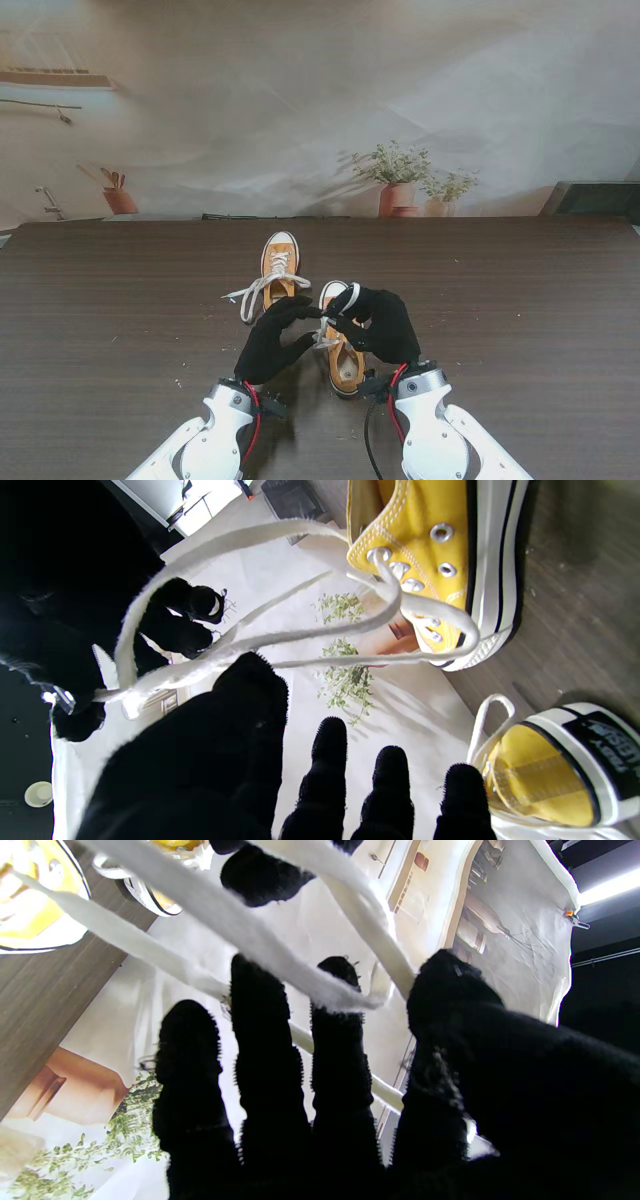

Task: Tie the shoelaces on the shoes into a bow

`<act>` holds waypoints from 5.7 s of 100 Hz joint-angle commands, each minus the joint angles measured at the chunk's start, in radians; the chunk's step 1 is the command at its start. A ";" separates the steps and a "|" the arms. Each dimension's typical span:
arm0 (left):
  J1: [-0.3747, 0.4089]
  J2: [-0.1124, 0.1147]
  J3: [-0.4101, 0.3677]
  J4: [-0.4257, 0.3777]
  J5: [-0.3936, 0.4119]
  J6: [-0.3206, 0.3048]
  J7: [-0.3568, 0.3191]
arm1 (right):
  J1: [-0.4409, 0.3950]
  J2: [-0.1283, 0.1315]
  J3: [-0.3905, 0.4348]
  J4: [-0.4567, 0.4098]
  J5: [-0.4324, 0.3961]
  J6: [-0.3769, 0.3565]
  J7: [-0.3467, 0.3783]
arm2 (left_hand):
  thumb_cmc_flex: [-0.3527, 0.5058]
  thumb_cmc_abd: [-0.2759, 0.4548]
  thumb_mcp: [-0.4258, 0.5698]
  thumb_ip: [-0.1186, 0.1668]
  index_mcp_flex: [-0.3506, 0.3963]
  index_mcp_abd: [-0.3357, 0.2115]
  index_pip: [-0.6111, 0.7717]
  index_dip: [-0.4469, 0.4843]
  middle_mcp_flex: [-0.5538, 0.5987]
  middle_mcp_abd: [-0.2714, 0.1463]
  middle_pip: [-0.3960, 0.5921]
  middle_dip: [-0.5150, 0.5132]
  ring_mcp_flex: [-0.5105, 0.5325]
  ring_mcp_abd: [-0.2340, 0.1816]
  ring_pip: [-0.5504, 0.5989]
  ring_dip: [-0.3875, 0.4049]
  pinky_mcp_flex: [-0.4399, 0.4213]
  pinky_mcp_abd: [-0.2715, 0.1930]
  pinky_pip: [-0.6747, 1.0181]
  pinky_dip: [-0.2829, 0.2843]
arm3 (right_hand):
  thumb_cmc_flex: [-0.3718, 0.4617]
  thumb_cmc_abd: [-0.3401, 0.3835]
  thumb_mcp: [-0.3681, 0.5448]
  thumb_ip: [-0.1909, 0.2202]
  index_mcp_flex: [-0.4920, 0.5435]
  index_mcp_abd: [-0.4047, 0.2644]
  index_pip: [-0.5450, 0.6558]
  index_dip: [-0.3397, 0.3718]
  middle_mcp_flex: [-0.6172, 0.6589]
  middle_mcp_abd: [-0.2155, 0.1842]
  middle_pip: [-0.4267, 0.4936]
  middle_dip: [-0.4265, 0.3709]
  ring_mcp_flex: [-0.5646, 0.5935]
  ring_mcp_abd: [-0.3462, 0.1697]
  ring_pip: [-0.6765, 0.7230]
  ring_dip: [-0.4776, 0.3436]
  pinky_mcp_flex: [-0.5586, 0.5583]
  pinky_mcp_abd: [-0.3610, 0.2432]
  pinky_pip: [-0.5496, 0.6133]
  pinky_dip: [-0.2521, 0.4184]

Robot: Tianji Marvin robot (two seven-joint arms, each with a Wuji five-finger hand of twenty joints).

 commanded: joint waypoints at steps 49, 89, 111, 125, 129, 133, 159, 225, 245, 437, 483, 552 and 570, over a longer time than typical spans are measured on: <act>0.005 0.020 0.008 -0.030 0.023 0.036 -0.084 | -0.004 0.006 -0.011 -0.005 0.006 -0.005 0.025 | 0.041 -0.066 0.077 0.020 -0.012 -0.078 -0.031 -0.010 -0.017 -0.022 -0.005 -0.018 0.000 -0.010 0.005 -0.032 0.011 -0.007 -0.004 -0.020 | 0.002 -0.013 0.040 0.016 0.011 -0.015 0.008 0.005 0.045 -0.033 0.014 0.014 0.025 -0.027 0.019 0.013 0.001 -0.018 0.027 0.010; -0.013 0.022 0.028 -0.027 0.024 0.053 -0.101 | -0.002 0.006 -0.016 -0.007 0.006 -0.009 0.029 | 0.049 -0.068 0.100 0.014 0.012 -0.064 -0.029 -0.007 -0.009 -0.018 -0.003 -0.017 0.006 -0.008 0.007 -0.030 0.018 -0.005 -0.003 -0.023 | 0.004 -0.009 0.039 0.015 0.012 -0.009 0.008 0.009 0.050 -0.035 0.015 0.016 0.022 -0.027 0.021 0.014 0.001 -0.018 0.028 0.012; -0.025 0.026 0.049 -0.028 0.009 0.069 -0.133 | -0.002 0.006 -0.016 -0.009 0.007 -0.008 0.027 | 0.196 0.059 -0.212 0.007 0.064 -0.062 0.009 -0.018 0.006 -0.015 0.000 -0.015 0.003 -0.008 0.011 -0.025 0.014 -0.013 0.005 -0.013 | 0.008 -0.004 0.038 0.016 0.014 -0.007 0.011 0.012 0.052 -0.033 0.015 0.017 0.020 -0.027 0.022 0.014 0.000 -0.019 0.028 0.013; -0.031 0.024 0.063 -0.026 -0.009 0.077 -0.141 | -0.005 0.007 -0.015 -0.012 0.007 -0.012 0.029 | 0.246 0.092 -0.318 0.027 0.073 -0.071 0.049 -0.015 0.014 -0.013 0.004 -0.014 0.006 -0.007 0.014 -0.023 0.017 -0.013 0.006 -0.009 | 0.010 0.001 0.036 0.016 0.016 -0.006 0.013 0.017 0.054 -0.034 0.017 0.018 0.019 -0.026 0.023 0.014 -0.002 -0.019 0.028 0.013; -0.032 0.022 0.067 -0.024 -0.018 0.075 -0.141 | -0.005 0.007 -0.015 -0.012 0.006 -0.012 0.029 | 0.265 0.108 -0.383 0.044 0.073 -0.075 0.092 -0.026 0.021 -0.011 0.005 -0.012 0.009 -0.004 0.016 -0.023 0.020 -0.011 0.008 -0.004 | 0.010 0.001 0.035 0.015 0.017 -0.006 0.014 0.019 0.054 -0.034 0.016 0.018 0.019 -0.026 0.024 0.014 -0.002 -0.019 0.028 0.014; -0.032 0.019 0.070 -0.023 -0.024 0.075 -0.137 | -0.006 0.007 -0.014 -0.012 0.005 -0.013 0.030 | 0.262 0.118 -0.399 0.044 0.080 -0.076 0.124 -0.014 0.027 -0.010 0.009 -0.011 0.014 -0.003 0.020 -0.021 0.024 -0.007 0.010 -0.002 | 0.011 0.001 0.036 0.016 0.017 -0.005 0.014 0.019 0.055 -0.035 0.016 0.018 0.019 -0.025 0.024 0.014 -0.002 -0.019 0.029 0.014; -0.015 0.010 0.064 -0.037 -0.027 0.079 -0.099 | -0.011 0.009 -0.011 -0.014 0.009 -0.011 0.035 | 0.254 0.132 -0.427 0.047 0.131 -0.025 0.334 0.059 0.070 -0.008 0.036 -0.003 0.036 0.013 0.041 -0.019 0.046 0.011 0.017 0.007 | 0.005 0.020 0.025 0.014 0.006 0.006 0.006 0.023 0.045 -0.031 0.014 0.018 0.008 -0.025 0.019 0.012 -0.014 -0.021 0.025 0.014; 0.041 0.001 0.020 -0.080 -0.020 0.113 -0.037 | -0.025 0.006 -0.009 -0.032 0.093 0.019 0.076 | 0.051 -0.017 -0.071 -0.043 0.227 -0.026 0.351 0.194 0.169 -0.027 0.109 0.064 0.087 0.024 0.077 -0.021 0.095 0.043 0.033 0.021 | -0.162 0.297 -0.067 -0.006 -0.064 0.173 -0.077 0.087 -0.110 0.071 0.036 0.013 -0.120 0.045 0.003 0.000 -0.143 0.017 -0.022 0.036; 0.068 0.001 -0.011 -0.103 -0.019 0.114 -0.019 | -0.025 0.006 -0.010 -0.033 0.078 0.056 0.069 | 0.052 -0.014 -0.066 -0.047 0.225 -0.016 0.351 0.191 0.164 -0.032 0.110 0.063 0.085 0.021 0.081 -0.021 0.095 0.041 0.033 0.021 | -0.206 0.210 0.008 -0.023 -0.047 0.084 -0.036 0.056 -0.169 0.074 -0.041 -0.046 -0.162 0.046 -0.094 -0.041 -0.178 -0.006 -0.104 0.007; 0.188 0.000 -0.221 -0.148 0.082 0.302 0.110 | 0.027 0.039 0.081 0.180 -0.309 0.201 -0.191 | -0.026 -0.118 0.115 -0.085 0.281 0.035 0.358 0.173 0.750 0.066 0.299 0.249 0.541 0.005 0.534 0.088 0.238 0.104 0.958 -0.188 | -0.184 0.032 0.165 -0.043 0.162 0.223 0.084 0.563 0.292 -0.013 0.407 0.306 0.193 -0.137 0.803 0.298 0.539 -0.147 0.561 0.269; 0.241 0.002 -0.325 -0.179 0.102 0.362 0.118 | 0.018 0.042 0.139 0.240 -0.313 0.249 -0.200 | -0.009 -0.107 0.094 -0.079 0.277 0.051 0.354 0.180 0.744 0.073 0.304 0.254 0.538 0.011 0.543 0.093 0.237 0.101 0.968 -0.182 | -0.177 0.027 0.166 -0.042 0.163 0.224 0.091 0.552 0.294 -0.007 0.394 0.304 0.194 -0.132 0.790 0.300 0.538 -0.139 0.544 0.277; 0.256 0.005 -0.364 -0.161 0.125 0.421 0.118 | 0.026 0.043 0.167 0.346 -0.318 0.328 -0.222 | 0.008 -0.108 0.079 -0.071 0.278 0.072 0.351 0.185 0.740 0.087 0.314 0.260 0.534 0.012 0.551 0.099 0.235 0.083 0.969 -0.181 | -0.166 0.010 0.177 -0.044 0.166 0.235 0.099 0.539 0.294 0.005 0.393 0.302 0.194 -0.130 0.789 0.305 0.539 -0.138 0.540 0.284; 0.263 0.001 -0.362 -0.173 0.100 0.466 0.108 | 0.027 0.041 0.170 0.366 -0.302 0.297 -0.221 | 0.164 0.083 -0.299 0.009 0.188 0.013 0.232 0.138 0.530 0.053 0.213 0.299 0.406 0.026 0.443 0.071 0.131 0.045 0.876 -0.239 | -0.148 0.131 0.026 -0.016 0.068 0.227 -0.002 0.306 0.256 0.015 0.362 0.278 0.190 -0.053 0.720 0.264 0.520 -0.023 0.447 0.257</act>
